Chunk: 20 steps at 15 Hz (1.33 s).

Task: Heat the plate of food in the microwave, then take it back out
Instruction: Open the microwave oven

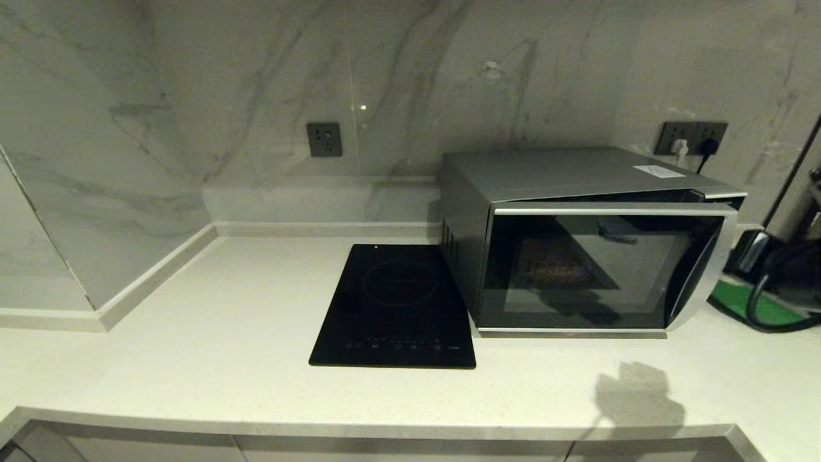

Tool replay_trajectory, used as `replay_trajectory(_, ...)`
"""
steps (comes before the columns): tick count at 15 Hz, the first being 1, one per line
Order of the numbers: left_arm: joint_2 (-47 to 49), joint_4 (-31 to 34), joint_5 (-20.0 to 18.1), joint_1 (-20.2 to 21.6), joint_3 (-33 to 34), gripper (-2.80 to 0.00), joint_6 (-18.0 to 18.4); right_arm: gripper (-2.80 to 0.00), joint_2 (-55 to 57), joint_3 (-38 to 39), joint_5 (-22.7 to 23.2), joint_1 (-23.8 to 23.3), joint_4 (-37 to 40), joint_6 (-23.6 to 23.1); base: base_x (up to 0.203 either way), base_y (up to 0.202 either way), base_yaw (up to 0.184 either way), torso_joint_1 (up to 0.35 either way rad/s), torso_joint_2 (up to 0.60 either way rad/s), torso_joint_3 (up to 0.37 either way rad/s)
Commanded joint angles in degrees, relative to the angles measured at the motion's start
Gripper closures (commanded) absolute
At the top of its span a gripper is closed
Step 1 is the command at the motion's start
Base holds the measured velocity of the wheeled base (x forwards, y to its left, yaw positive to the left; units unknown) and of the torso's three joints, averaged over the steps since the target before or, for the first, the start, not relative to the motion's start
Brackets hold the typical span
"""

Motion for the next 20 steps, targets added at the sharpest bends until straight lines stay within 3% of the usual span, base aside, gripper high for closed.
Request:
replay_trajectory(1,0.0,-0.05,0.02,0.04,0.01,0.0,-0.06,0.0,-0.58,-8.09,2.1,-3.23,0.6,0.1,0.0,0.0,0.0,0.0,0.0,0.0)
replay_trajectory(7,0.0,-0.05,0.02,0.04,0.01,0.0,-0.06,0.0,21.49,-36.09,3.67,-8.53,6.19,0.64,0.0,0.0,0.0,0.0,0.0,0.0)
replay_trajectory(9,0.0,-0.05,0.02,0.04,0.01,0.0,-0.06,0.0,26.89,-41.81,3.85,-9.03,8.97,0.78,0.0,0.0,0.0,0.0,0.0,0.0)
replay_trajectory(13,-0.05,-0.05,0.02,0.04,0.01,0.0,-0.06,0.0,33.15,-48.46,4.0,-10.24,12.1,3.25,0.0,0.0,0.0,0.0,0.0,0.0)
replay_trajectory(20,-0.01,-0.05,0.02,0.04,0.01,0.0,-0.06,0.0,37.01,-50.22,5.75,-13.44,12.52,3.98,0.0,0.0,0.0,0.0,0.0,0.0)
